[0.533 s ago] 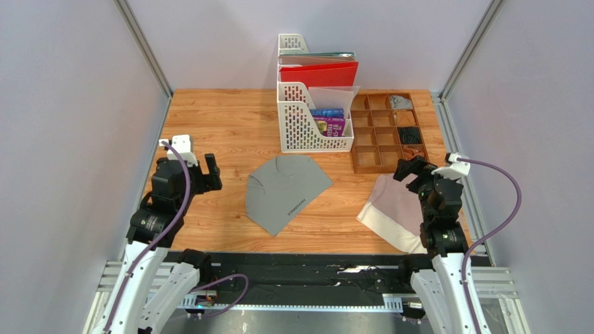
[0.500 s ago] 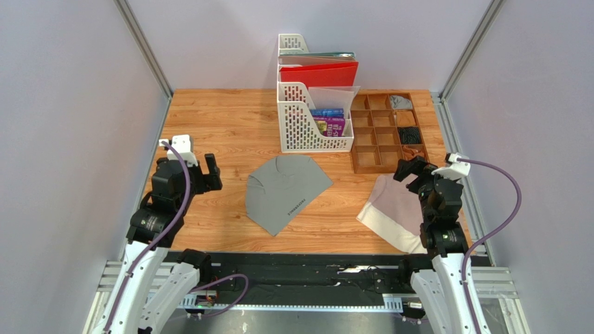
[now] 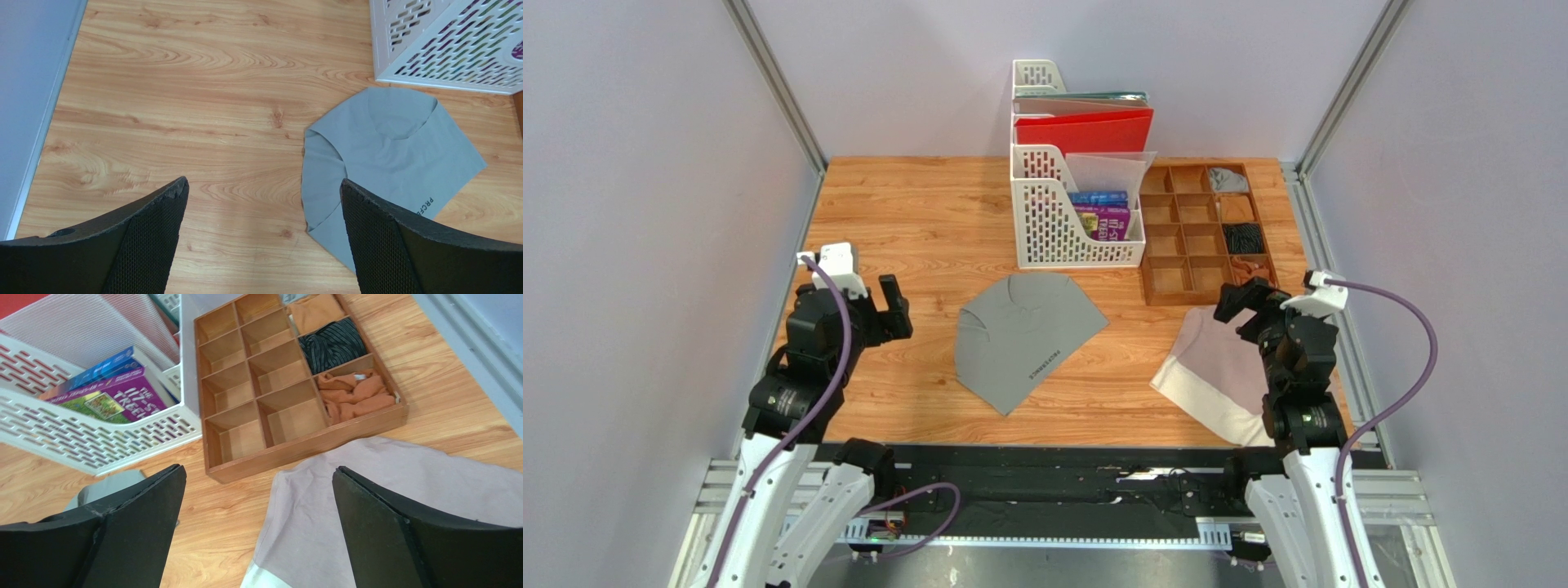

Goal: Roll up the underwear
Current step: Adjust the underwear at the center of the board.

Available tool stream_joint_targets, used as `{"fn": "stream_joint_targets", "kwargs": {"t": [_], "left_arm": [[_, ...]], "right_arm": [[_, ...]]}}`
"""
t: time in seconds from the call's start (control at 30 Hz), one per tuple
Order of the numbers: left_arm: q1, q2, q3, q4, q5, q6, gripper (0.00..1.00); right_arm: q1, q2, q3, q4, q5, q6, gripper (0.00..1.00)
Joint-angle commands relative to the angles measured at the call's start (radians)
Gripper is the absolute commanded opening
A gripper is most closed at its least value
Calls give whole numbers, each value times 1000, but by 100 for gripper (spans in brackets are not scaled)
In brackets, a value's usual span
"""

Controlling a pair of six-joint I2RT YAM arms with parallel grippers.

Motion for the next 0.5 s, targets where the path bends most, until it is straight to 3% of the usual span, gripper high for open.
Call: {"fn": "stream_joint_targets", "kwargs": {"t": [0.0,0.17,0.3,0.47], "left_arm": [[2,53,-4,-36,27,-50,95],[2,136,-2,-47,113,-101,89],[-13,158,-68,2,184,-184,87],[-41,181,-137,45,193,-248,85]], "right_arm": [[2,33,28,57,-148,-21,93],[94,152,48,92,-202,40,88],[434,315,95,123,14,74,87],[753,535,120,219,93,152,81]]}}
